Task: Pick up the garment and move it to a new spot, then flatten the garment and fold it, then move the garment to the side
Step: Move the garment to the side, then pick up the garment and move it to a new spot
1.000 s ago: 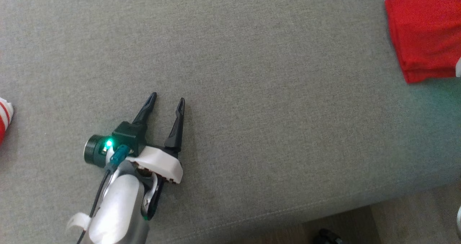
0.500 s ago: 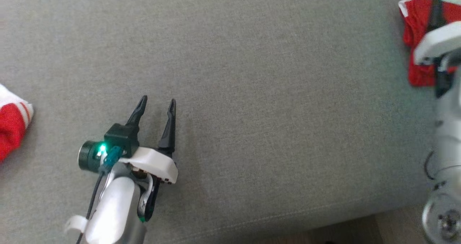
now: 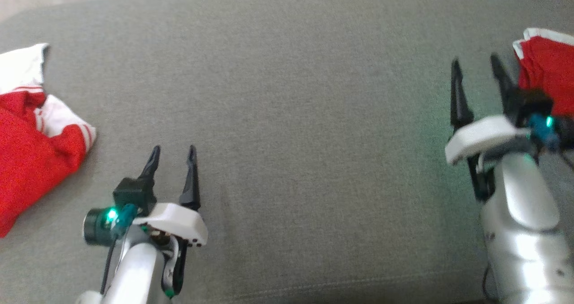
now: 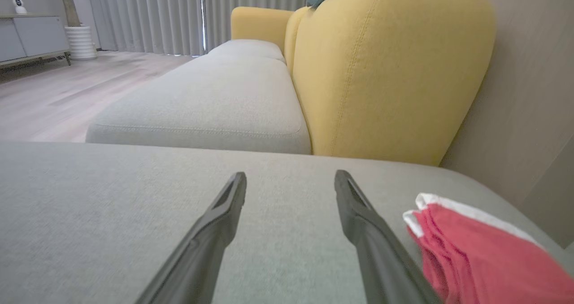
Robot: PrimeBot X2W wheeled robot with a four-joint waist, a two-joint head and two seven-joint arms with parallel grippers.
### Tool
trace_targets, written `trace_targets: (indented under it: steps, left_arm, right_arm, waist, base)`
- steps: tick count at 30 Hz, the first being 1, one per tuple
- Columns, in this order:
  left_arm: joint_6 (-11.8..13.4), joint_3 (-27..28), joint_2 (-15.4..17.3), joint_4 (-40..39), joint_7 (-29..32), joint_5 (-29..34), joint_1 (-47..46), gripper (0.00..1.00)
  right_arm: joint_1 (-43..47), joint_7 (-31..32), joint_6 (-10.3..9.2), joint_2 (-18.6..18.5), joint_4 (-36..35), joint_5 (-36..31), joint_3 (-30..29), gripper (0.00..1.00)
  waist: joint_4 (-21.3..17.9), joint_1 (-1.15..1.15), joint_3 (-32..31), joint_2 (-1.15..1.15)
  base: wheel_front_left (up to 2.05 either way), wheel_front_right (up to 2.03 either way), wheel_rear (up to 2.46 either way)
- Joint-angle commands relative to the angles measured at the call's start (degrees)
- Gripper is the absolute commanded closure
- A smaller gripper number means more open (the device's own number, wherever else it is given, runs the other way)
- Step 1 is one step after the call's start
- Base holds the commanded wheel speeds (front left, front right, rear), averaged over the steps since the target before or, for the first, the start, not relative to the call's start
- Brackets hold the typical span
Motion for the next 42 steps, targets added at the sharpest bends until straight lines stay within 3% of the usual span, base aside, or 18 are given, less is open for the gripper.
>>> trace_targets:
  steps: [1,14,26,42]
  left_arm:
    - [0.75,2.74,0.51,-1.89,-0.31,-0.5,0.04,0.0]
    - [1.95,6.17,0.51,-1.89,-0.31,-0.23,3.88,0.0]
    - [2.03,8.6,0.51,-2.9,-0.31,0.08,6.55,0.0]
    - [1.77,9.01,0.51,-3.68,-0.31,0.11,7.24,0.0]
  right_arm:
    - [1.38,-0.6,0.19,0.62,-3.14,2.2,1.79,0.0]
    - [13.06,-0.61,0.19,0.67,-7.53,9.44,6.55,0.0]
    - [16.79,-0.61,0.19,0.67,-9.68,12.27,8.08,0.0]
    - [17.95,-0.61,0.19,0.67,-10.18,13.69,9.36,0.0]
  waist:
    - [1.4,0.0,-1.77,0.0]
    - [3.13,0.0,-7.21,0.0]
    - [3.53,0.0,-11.0,0.0]
    - [4.35,0.0,-11.47,0.0]
  base:
    - [0.0,0.0,0.0]
    - [0.0,0.0,0.0]
    - [0.0,0.0,0.0]
    - [0.0,0.0,0.0]
